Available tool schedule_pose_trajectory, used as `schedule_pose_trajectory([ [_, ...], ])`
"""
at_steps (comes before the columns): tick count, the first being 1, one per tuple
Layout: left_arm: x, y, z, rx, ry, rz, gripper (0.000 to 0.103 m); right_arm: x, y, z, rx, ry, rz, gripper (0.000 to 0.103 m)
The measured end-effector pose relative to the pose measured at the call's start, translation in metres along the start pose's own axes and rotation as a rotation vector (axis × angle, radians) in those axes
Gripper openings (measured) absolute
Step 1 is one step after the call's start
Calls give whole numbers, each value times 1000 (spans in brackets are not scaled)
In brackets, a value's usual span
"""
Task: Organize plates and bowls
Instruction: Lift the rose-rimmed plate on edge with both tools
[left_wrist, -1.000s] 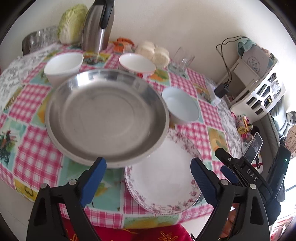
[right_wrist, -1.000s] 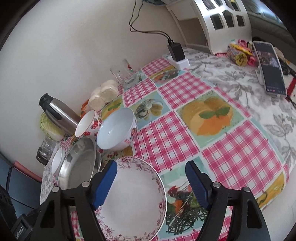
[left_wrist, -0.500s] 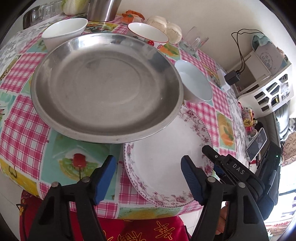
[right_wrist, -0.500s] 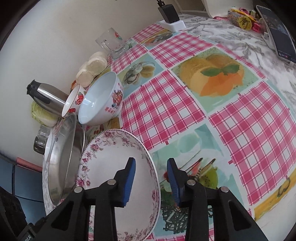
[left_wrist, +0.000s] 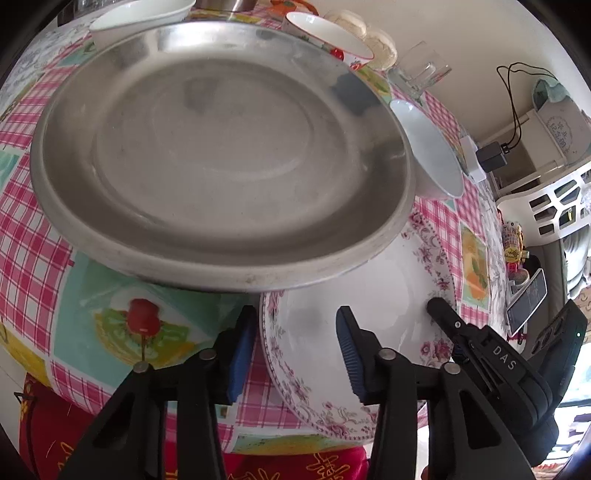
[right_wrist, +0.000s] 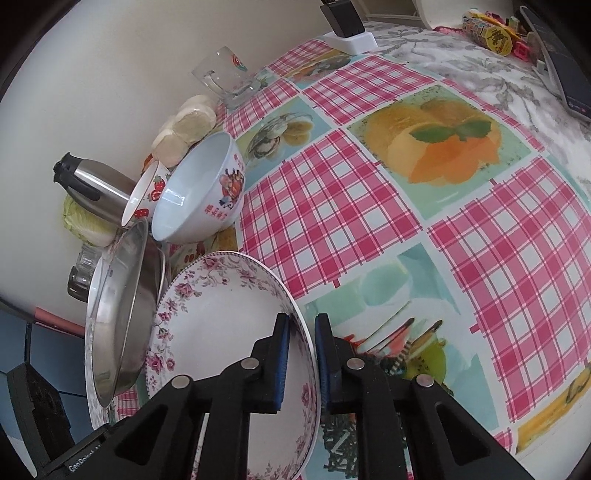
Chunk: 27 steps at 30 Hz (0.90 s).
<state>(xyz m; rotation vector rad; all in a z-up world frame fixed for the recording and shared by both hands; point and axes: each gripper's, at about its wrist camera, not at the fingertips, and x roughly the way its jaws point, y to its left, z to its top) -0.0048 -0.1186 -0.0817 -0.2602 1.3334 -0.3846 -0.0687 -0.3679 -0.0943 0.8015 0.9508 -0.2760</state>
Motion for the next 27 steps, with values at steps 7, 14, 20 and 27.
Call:
schedule_pose_trajectory([
  [7, -2, 2, 1, -9, -32, -7, 43, 0, -3, 0, 6, -4, 15, 15],
  [14, 3, -8, 2, 40, -61, 41, 39, 0, -2, 0, 2, -11, 24, 15],
  [20, 4, -20, -3, 115, -84, 124, 28, 0, -5, 0, 8, -3, 30, 16],
  [27, 12, -38, -5, 156, -58, 84, 26, -9, -21, 4, 36, -18, 18, 16],
])
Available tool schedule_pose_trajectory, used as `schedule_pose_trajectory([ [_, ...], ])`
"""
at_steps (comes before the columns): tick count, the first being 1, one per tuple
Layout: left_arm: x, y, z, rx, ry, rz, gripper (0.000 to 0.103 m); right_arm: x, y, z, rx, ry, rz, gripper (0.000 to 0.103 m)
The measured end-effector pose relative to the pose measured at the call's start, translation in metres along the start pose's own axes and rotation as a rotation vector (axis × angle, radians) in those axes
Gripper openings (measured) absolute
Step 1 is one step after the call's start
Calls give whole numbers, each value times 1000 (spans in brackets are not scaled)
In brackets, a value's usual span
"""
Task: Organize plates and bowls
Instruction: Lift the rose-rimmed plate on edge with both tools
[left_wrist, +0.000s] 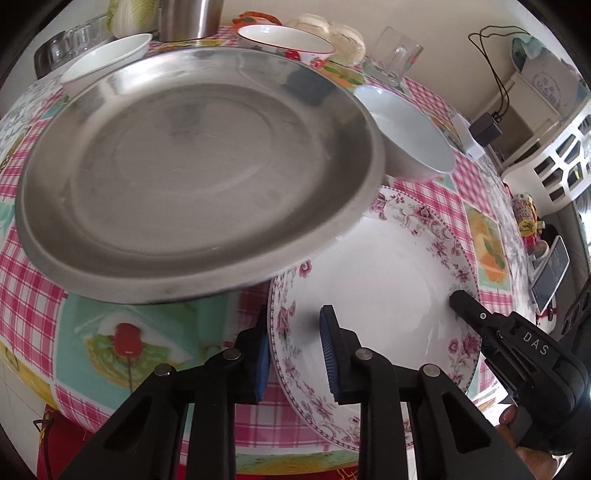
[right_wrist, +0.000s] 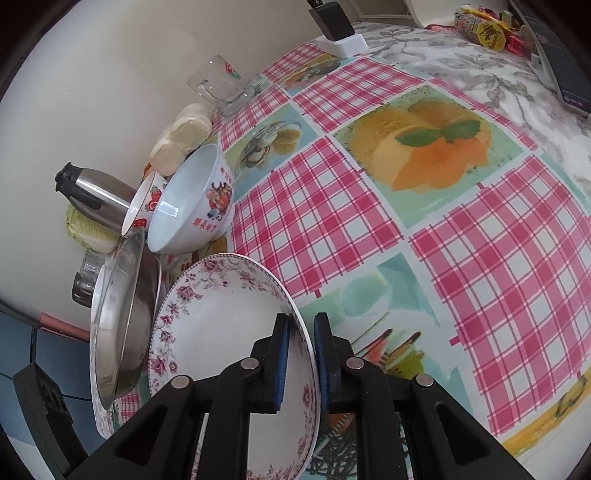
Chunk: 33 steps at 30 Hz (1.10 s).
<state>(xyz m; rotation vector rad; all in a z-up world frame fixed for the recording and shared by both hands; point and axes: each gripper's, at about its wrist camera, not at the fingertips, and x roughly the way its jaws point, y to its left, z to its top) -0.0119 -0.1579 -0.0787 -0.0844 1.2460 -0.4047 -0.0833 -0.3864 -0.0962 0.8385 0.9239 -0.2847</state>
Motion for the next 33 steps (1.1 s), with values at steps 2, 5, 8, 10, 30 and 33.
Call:
schedule_pose_trajectory([
  [2, 0, -3, -5, 15, 3, -9, 25, -3, -7, 2, 18, -4, 7, 16],
  [5, 2, -9, -3, 37, 3, -12, 25, -6, -17, 4, 41, -10, 21, 16],
  [8, -1, -10, -3, 52, 10, -2, 26, -8, -18, 4, 40, -23, 9, 16],
  [10, 4, -14, 3, 59, 21, -1, 26, -8, -12, 2, 8, -28, -21, 16],
  [30, -4, -43, 21, 140, -29, 32, 23, -18, -19, 10, 34, 37, 28, 14],
  [33, -8, -44, 20, 152, -48, 30, 23, -26, -19, 11, 32, 23, 43, 14],
])
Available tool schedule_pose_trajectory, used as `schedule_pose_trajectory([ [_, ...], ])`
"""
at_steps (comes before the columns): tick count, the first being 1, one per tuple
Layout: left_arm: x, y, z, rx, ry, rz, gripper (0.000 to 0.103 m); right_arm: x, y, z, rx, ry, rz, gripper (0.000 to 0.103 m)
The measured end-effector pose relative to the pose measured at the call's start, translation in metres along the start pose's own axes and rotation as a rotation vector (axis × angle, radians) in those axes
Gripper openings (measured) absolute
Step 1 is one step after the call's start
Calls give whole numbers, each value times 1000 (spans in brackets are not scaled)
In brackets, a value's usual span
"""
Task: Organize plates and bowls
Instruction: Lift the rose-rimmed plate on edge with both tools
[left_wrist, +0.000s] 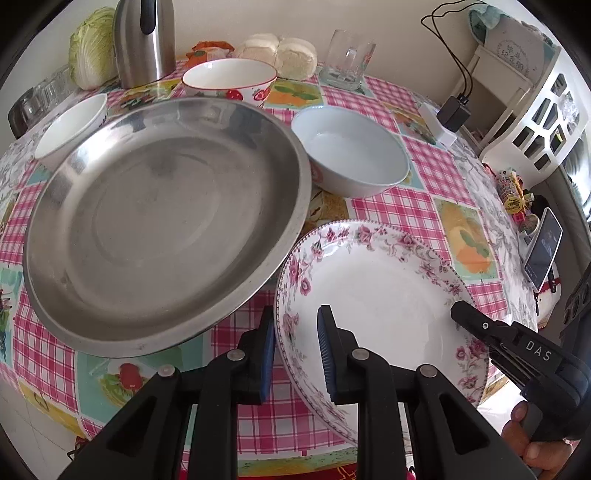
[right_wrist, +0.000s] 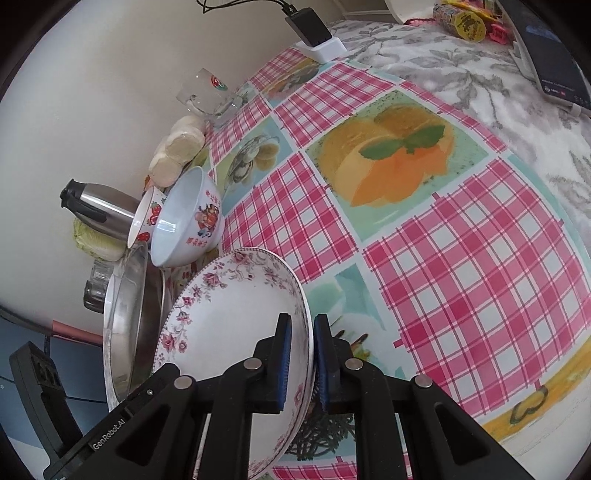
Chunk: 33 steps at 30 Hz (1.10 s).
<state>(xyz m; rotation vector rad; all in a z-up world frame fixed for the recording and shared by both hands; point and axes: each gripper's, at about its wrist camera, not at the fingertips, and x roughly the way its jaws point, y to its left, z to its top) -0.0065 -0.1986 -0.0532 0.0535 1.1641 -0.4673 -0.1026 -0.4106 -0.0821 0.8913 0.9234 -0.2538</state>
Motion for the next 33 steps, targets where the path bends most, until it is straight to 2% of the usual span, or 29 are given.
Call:
schedule_pose_trajectory([
  [12, -30, -9, -4, 47, -86, -46, 23, -40, 4, 6, -19, -91, 10, 14],
  [22, -57, 4, 6, 24, -172, -78, 23, -65, 28, 4, -58, -182, 43, 14],
  [23, -61, 6, 7, 23, -190, -118, 16, -65, 30, 3, -63, -188, 42, 13],
  [24, -67, 7, 8, 23, -204, -146, 15, -65, 34, 2, -68, -191, 60, 13],
  [26, -77, 2, 8, 64, -245, -144, 15, -60, 45, -2, -79, -164, 117, 20],
  [28, -76, -3, 9, 112, -270, -86, 15, -52, 59, -7, -134, -187, 5, 17],
  [30, -66, 3, 12, 90, -240, -77, 15, -33, 58, -5, -128, -163, -3, 15],
  [33, -52, 16, 14, 40, -162, -98, 15, 0, 34, -3, -41, -85, -26, 7],
])
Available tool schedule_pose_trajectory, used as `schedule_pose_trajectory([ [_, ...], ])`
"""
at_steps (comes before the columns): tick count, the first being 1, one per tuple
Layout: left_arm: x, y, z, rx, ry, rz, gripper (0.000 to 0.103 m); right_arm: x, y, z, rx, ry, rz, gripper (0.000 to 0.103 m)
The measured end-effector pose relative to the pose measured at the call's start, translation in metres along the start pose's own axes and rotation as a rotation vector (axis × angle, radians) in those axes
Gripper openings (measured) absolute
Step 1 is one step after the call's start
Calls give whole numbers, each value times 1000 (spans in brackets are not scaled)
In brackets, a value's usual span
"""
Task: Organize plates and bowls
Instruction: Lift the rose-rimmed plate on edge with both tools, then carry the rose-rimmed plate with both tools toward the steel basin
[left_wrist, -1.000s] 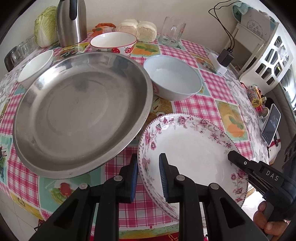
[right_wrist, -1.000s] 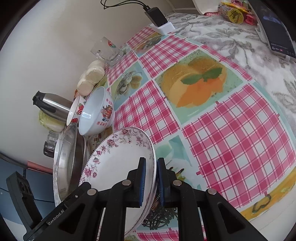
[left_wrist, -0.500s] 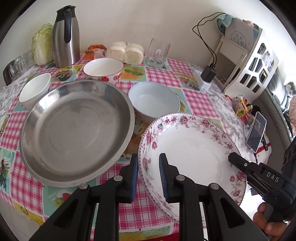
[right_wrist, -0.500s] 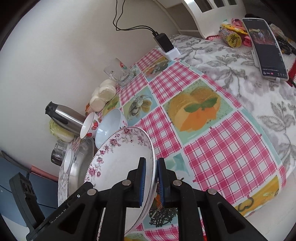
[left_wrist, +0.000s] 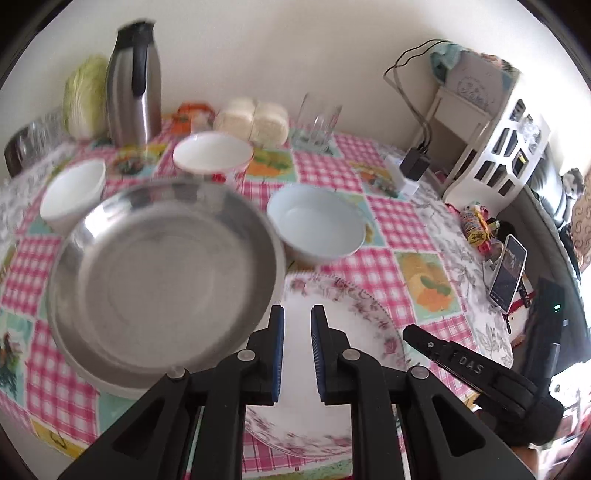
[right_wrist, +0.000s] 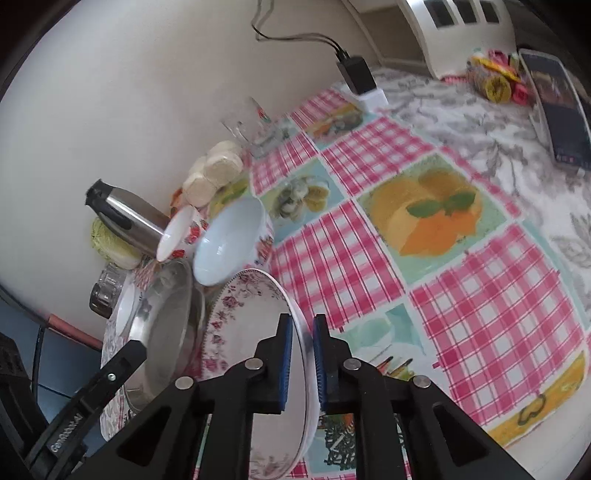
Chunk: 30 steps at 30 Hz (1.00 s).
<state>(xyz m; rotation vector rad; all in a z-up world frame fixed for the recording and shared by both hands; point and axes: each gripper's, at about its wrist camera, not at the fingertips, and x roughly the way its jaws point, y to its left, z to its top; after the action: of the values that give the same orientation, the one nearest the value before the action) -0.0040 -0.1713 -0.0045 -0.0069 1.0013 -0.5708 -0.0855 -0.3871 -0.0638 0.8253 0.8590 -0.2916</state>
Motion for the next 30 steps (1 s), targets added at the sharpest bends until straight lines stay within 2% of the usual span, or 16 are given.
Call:
schedule_pose_trajectory([
  [2, 1, 8, -1, -22, 28, 0, 15, 10, -12, -1, 46, 29, 46, 5],
  [5, -6, 21, -2, -69, 36, -9, 16, 10, -8, 0, 13, 7, 11, 5],
  [7, -8, 26, -5, -86, 60, -8, 24, 11, -4, 0, -10, 3, -7, 5],
  [9, -7, 28, -12, -98, 90, -11, 39, 13, 0, 0, -19, 3, -13, 5],
  [12, -10, 27, -18, -84, 95, -11, 48, 14, -1, 0, -6, 14, 0, 9],
  [15, -15, 26, -22, -89, 95, 6, 49, 14, -2, 0, -3, 15, 10, 9],
  [18, -19, 26, -25, -108, 103, -52, 50, 14, -5, 0, 9, 18, 11, 14],
  [21, -18, 25, -32, -109, 129, -33, 50, 16, -6, 0, 17, 28, 13, 18],
  [24, -13, 23, -35, -112, 148, -52, 50, 17, -7, -1, 31, 34, 20, 18],
  [28, 11, 34, -45, -189, 234, -48, 49, 25, -6, -4, 14, 62, 13, 18],
  [30, 17, 41, -45, -215, 219, -7, 49, 29, -6, -5, 16, 73, 21, 18],
])
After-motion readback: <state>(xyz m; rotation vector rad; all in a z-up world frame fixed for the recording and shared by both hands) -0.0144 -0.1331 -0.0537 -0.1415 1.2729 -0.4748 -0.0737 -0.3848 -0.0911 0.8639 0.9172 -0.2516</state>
